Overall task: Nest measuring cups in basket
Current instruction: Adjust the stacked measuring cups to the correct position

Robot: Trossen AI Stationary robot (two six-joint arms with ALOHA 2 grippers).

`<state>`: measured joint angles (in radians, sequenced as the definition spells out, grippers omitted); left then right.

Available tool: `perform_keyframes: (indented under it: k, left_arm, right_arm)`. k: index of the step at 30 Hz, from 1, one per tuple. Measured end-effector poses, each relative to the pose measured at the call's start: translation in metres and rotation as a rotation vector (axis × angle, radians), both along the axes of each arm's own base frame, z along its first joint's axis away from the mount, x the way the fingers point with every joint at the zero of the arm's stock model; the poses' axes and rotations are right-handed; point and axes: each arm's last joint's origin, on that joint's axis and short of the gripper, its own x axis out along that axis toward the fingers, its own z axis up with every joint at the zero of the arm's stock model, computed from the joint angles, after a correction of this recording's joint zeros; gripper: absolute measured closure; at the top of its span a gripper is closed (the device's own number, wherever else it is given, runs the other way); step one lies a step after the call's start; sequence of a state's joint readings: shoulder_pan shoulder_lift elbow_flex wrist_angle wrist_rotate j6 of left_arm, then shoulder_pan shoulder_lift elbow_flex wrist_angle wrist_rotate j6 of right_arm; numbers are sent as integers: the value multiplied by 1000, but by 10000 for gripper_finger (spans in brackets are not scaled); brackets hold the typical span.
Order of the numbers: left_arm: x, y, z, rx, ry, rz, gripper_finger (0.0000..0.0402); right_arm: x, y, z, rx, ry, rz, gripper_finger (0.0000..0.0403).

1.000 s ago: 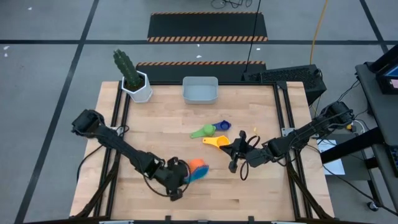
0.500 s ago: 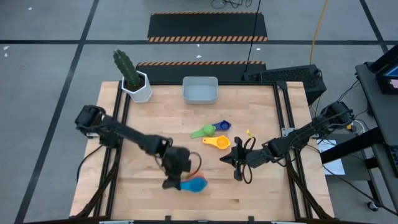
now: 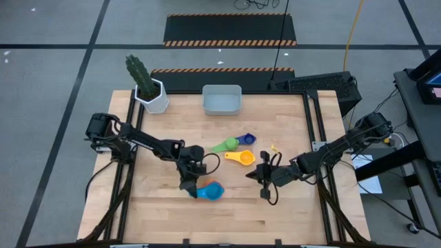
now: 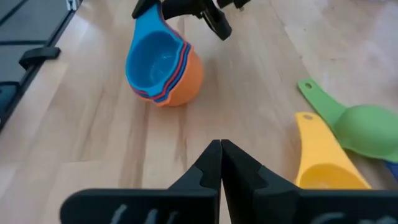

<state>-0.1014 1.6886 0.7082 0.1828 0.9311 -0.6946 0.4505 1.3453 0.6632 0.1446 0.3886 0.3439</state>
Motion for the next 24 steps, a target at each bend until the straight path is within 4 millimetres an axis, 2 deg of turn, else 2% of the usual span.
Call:
perform_keyframes:
  k: [8,16,24]
  left_arm:
    - [0,3,-1,10,-14,10,323]
    - [-5,15,-9,130,11,52,319]
    - [-7,21,-11,149,16,52,318]
  right_arm:
    - [3,-7,0,-22,-3,-18,403]
    - [6,-15,0,-23,-1,-49,403]
    - [7,-17,0,-21,0,-58,403]
